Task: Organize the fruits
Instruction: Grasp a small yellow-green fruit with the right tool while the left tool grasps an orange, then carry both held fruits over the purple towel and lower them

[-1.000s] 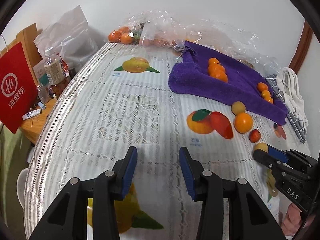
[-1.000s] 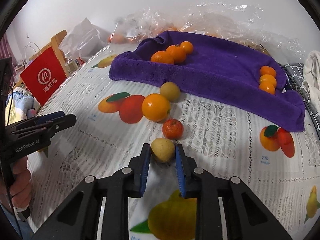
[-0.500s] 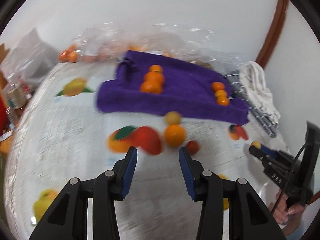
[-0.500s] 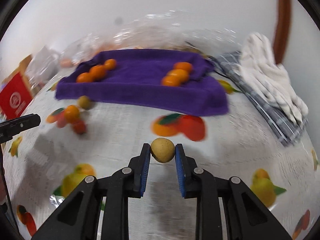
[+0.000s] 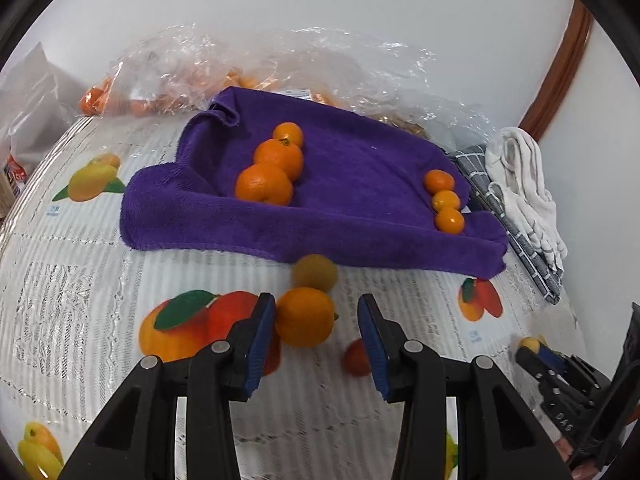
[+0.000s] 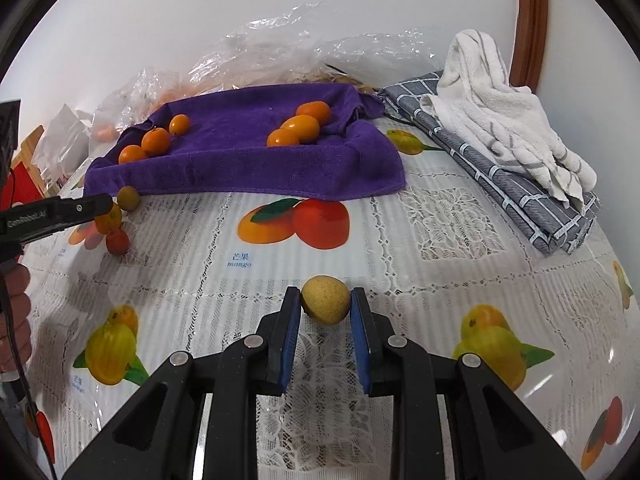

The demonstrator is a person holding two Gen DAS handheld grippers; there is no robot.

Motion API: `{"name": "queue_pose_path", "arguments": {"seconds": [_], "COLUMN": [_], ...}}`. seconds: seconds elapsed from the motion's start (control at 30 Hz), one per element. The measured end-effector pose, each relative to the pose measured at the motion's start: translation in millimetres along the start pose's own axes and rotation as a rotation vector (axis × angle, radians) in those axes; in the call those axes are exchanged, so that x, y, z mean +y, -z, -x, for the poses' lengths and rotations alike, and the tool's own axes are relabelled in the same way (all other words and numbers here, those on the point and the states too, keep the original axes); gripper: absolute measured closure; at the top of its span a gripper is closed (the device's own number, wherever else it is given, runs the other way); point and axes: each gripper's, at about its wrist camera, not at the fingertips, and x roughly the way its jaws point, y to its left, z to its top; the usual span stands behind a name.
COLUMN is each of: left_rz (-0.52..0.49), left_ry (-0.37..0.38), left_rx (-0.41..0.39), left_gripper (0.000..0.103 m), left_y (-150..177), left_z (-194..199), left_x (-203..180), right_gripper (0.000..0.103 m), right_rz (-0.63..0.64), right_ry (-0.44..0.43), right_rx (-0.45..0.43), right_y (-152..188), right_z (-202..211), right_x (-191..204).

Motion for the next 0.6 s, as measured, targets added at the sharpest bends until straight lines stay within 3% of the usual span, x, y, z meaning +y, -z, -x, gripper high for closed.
{"name": "queue_pose_path", "arguments": {"seconds": [0.07,0.33,0.6], "left_rz": [0.013,0.096,0.041], "left_ry": [-0.004,0.085,0.054], "left_rx": [0.003,-0.001,-0.118], "left_gripper": [0.069,0.070,0.070], "left_y": [0.9,2.6,0.6], "left_z": [-3.0,-0.9,20.1], "left_x": [5.5,18.9,7.7], "right_gripper": [0.078,0.078,0.078], "right_rz": [0.000,0.015,-0.012], "right_ry": [-0.006,-0.009,-0.022], "right_rx": [-0.004,-0.026,-0.025], "right_y": [-0.1,0.1,-5.6], "right_z": [2.8,14.7,17.1], "right_x": [0.6,10.6,16.3]}}
